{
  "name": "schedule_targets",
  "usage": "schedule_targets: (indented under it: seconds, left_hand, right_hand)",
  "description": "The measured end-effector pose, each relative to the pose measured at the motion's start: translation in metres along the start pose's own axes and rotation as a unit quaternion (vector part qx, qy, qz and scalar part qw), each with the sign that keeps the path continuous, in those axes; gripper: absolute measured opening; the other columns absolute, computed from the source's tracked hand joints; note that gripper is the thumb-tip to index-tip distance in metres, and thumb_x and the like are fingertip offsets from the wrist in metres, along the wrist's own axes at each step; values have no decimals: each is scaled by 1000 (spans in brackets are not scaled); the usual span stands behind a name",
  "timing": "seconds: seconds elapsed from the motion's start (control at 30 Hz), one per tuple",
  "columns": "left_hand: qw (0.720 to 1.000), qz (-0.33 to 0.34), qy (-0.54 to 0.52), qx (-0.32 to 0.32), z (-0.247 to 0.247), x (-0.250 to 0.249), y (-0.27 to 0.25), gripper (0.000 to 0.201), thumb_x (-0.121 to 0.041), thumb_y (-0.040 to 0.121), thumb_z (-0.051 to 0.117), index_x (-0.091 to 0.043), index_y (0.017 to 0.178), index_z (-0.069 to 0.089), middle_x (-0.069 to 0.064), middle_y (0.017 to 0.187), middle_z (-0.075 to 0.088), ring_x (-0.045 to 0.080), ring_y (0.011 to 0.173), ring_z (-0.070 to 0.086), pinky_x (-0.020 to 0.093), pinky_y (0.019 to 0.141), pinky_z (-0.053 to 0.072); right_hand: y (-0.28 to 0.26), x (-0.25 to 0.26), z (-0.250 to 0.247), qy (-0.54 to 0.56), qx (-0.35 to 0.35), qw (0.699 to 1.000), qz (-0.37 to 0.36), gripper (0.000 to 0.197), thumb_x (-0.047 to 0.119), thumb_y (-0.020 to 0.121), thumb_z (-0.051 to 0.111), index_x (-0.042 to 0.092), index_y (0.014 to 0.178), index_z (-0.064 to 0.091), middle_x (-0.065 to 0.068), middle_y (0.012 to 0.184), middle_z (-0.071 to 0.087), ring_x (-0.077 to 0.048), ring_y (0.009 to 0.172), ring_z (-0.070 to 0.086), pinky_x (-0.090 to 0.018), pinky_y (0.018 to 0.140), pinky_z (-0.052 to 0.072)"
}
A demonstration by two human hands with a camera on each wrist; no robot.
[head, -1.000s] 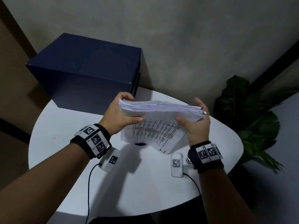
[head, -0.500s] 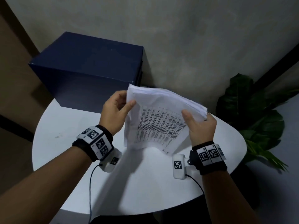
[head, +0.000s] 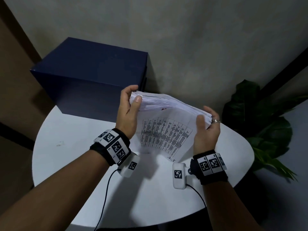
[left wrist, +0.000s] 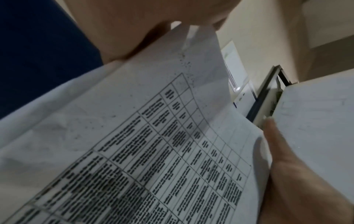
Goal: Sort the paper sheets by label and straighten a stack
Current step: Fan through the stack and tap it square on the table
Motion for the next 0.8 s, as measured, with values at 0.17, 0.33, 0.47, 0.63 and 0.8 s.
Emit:
schedule_targets:
  seconds: [0.17,0.33,0.47,0.63,0.8]
  left_hand:
    - [995,-23,73,61,-5,8,4,61,-14,76,85,-20,126,51,-3,114,61,-2,93,64,19,82,52]
    - [996,-19,24,80,-22,4,9,59,-12,68,90,-14,117,55,-4,107,63,6,93,66,23,81,56]
    - [980,-69,79,169,-25,20,-3,96,-42,50,96,-29,130,42,0,118,55,11,104,63,29,91,55]
    - [989,-62,36,133,-24,18,0,95,-52,51,93,-27,128,42,-2,115,55,11,102,64,29,89,55]
    - [1000,-11,19,0,-12,4,2,56,-46,79,70,-13,120,50,-3,107,56,2,94,59,18,87,48]
  right_hand:
    - [-6,-10,-2,-48,20,995,91,32,15,71,84,15,100,69,7,91,74,-5,87,72,-40,90,57]
    - [-3,2,-15,-27,34,999,32,35,11,64,86,10,96,70,9,82,76,-6,80,72,-22,71,56]
    - [-9,0,-5,-39,69,996,51,68,13,51,92,13,112,62,1,101,71,-9,91,70,-29,77,58]
    - [-5,7,0,-36,62,997,7,68,32,49,93,35,108,60,-3,110,64,-10,95,66,-25,79,56]
    - [-1,21,12,28,8,1000,-9,27,14,77,76,12,101,63,4,84,63,4,69,61,-13,69,49]
Point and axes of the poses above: each hand's wrist, its own y-axis towards the middle knuckle, its own z-axis out of the palm, x = y × z, the point moved 3 cm from there along y, towards the middle knuckle
